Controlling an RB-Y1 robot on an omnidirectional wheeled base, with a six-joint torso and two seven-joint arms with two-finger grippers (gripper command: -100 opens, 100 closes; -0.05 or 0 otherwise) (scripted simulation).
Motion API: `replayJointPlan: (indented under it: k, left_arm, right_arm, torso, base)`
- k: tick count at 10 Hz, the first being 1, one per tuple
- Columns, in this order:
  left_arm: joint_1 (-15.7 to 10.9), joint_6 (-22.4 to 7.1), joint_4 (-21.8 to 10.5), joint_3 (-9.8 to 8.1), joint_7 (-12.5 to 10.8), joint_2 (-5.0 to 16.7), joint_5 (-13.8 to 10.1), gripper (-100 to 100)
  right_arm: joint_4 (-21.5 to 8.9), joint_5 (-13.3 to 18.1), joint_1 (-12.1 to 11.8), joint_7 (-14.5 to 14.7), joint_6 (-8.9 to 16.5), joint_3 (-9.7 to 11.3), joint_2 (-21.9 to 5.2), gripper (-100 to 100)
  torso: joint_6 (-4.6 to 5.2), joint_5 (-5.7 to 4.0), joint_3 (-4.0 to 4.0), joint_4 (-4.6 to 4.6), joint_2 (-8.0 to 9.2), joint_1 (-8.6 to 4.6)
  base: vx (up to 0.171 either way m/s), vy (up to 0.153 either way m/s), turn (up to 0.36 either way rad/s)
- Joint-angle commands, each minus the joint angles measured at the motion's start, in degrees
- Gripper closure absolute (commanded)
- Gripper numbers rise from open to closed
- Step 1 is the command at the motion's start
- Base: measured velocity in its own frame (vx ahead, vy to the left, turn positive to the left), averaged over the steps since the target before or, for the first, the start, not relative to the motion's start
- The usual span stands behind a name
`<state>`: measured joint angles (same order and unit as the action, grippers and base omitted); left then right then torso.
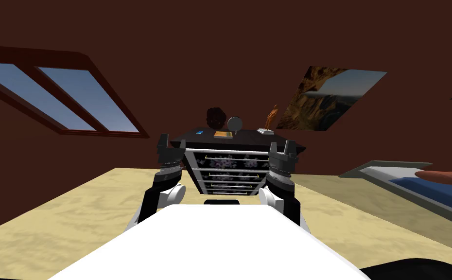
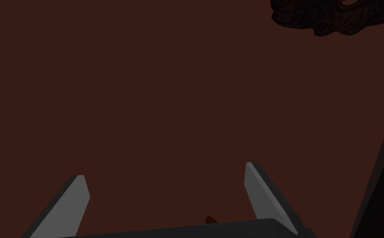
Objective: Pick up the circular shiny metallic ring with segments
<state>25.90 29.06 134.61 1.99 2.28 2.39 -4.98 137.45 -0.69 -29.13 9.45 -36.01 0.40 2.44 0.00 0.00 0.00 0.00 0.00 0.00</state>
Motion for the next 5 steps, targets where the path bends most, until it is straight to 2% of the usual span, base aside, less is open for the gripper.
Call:
replayJointPlan:
  k: [1,3,5]
  left_arm:
    - [0.0,0.0,0.0,0.00,0.0,0.0,0.0,0]
    - [0.0,0.0,0.0,0.00,0.0,0.0,0.0,0]
    - [0.0,0.0,0.0,0.00,0.0,0.0,0.0,0]
  right_arm:
    - [0.2,0.0,0.3,0.7,0.8,-0.3,-2.9,-100]
    - [0.3,0.1,0.6,1.4,1.6,-0.6,-5.1,-100]
    - [0.6,0.3,1.5,3.4,3.9,-1.4,-8.9,-100]
  torso:
    - [0.00,0.00,0.00,0.00,0.00,0.00]
    - [0.00,-0.01,0.13,0.05,0.23,-0.03]
    - [0.00,-0.02,0.20,0.08,0.36,-0.10]
  base:
    - [-0.038,0.004,-0.015]
    - [-0.076,-0.006,-0.017]
    - [-0.115,-0.012,-0.016]
